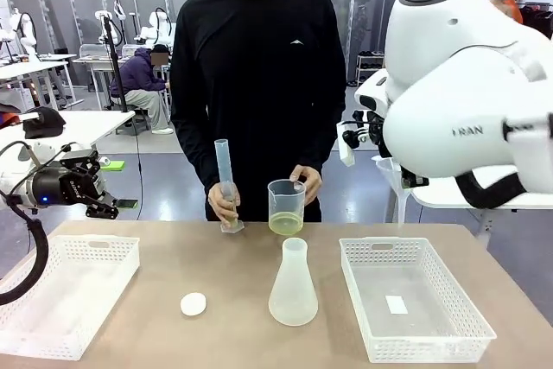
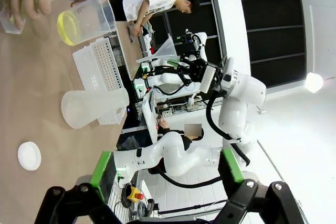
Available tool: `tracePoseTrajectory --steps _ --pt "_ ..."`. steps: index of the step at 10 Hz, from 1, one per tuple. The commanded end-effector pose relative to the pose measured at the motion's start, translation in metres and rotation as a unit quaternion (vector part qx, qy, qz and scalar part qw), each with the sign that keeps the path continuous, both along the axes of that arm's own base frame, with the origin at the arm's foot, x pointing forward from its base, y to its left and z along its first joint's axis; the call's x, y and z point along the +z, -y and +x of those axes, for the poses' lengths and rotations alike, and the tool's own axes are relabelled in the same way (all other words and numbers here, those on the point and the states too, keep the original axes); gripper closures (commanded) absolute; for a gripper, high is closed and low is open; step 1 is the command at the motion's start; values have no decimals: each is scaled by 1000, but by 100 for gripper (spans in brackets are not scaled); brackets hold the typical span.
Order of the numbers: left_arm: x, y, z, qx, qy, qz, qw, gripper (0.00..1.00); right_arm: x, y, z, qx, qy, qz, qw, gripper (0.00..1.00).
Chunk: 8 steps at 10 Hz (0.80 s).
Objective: Prepare the solutions needed for the experiment.
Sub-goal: Pick up the Plastic Funnel and insert it into the Big flask.
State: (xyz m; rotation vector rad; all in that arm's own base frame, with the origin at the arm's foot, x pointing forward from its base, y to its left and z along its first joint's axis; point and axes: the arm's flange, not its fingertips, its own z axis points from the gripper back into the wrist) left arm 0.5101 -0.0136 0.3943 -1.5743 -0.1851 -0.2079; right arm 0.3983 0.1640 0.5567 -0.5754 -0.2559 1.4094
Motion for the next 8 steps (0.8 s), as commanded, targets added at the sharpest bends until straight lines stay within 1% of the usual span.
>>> tracePoseTrajectory --steps 1,2,3,8 --pt "1 0 -1 -3 1 -5 1000 0 -9 -3 -12 -19 31 4 999 100" --pt "1 0 -1 -3 1 -5 1000 0 -9 -4 -13 -17 32 20 999 100" --pt "1 0 -1 -3 1 -5 1000 0 3 -1 -8 -5 15 -1 1000 100" --pt "1 0 -1 -3 1 -5 1000 0 3 -1 -8 -5 15 -1 1000 100"
